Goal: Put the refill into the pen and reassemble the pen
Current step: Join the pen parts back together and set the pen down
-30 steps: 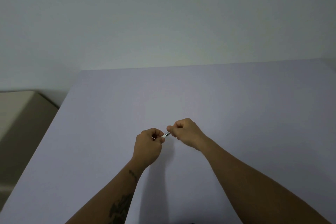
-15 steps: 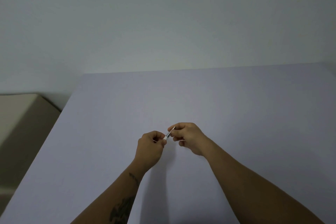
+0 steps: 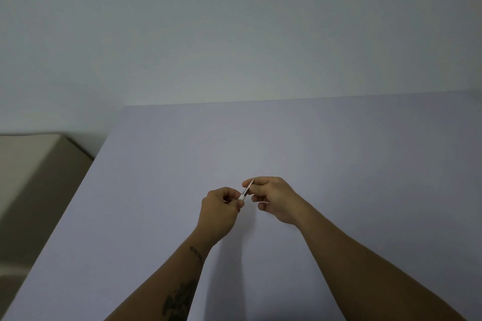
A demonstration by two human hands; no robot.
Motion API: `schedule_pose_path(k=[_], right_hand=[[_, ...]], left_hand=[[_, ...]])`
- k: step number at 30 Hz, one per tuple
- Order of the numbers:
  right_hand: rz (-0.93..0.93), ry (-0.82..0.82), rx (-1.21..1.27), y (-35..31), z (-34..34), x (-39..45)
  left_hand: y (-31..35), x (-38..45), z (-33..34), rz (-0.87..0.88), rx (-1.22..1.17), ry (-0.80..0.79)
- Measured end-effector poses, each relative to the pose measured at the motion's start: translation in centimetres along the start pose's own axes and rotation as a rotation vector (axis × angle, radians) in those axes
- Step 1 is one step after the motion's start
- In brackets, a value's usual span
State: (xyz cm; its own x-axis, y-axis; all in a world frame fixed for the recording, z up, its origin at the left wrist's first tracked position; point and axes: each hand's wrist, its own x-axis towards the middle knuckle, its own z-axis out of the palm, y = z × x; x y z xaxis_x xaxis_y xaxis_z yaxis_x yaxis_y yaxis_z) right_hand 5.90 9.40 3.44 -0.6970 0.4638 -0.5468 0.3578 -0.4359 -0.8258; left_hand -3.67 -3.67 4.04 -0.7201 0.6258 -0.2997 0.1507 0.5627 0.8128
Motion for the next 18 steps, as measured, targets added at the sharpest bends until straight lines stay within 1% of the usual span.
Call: schedule_pose_path(k=[4, 8, 11, 14, 15, 18], right_hand=[[-0.010, 0.071, -0.004, 0.3, 0.6, 0.4], [-0.095, 0.205, -0.109, 0.8, 1.6, 1.0], [-0.140, 0.248, -0.149, 0.6, 1.9, 1.1], [-0.126, 0.236, -0.075, 0.1, 1.2, 1.1], [-0.110, 0.207, -0.036, -0.1, 0.9, 1.0], [-0.052, 0.046, 0.125, -0.3, -0.1, 0.8]], left_hand=[[0.0, 0.2, -0.1, -0.011, -0.020, -0.005], [0.1, 0.2, 0.1, 0.002, -0.042, -0.008], [0.1, 0.2, 0.2, 0.012, -0.066, -0.044], [-0.2, 0.1, 0.1, -0.007, -0.063, -0.121], [-0.4, 0.1, 0.0, -0.015, -0.061, -0.133], [-0.4, 0.3, -0.3, -0.025, -0.090, -0.140]])
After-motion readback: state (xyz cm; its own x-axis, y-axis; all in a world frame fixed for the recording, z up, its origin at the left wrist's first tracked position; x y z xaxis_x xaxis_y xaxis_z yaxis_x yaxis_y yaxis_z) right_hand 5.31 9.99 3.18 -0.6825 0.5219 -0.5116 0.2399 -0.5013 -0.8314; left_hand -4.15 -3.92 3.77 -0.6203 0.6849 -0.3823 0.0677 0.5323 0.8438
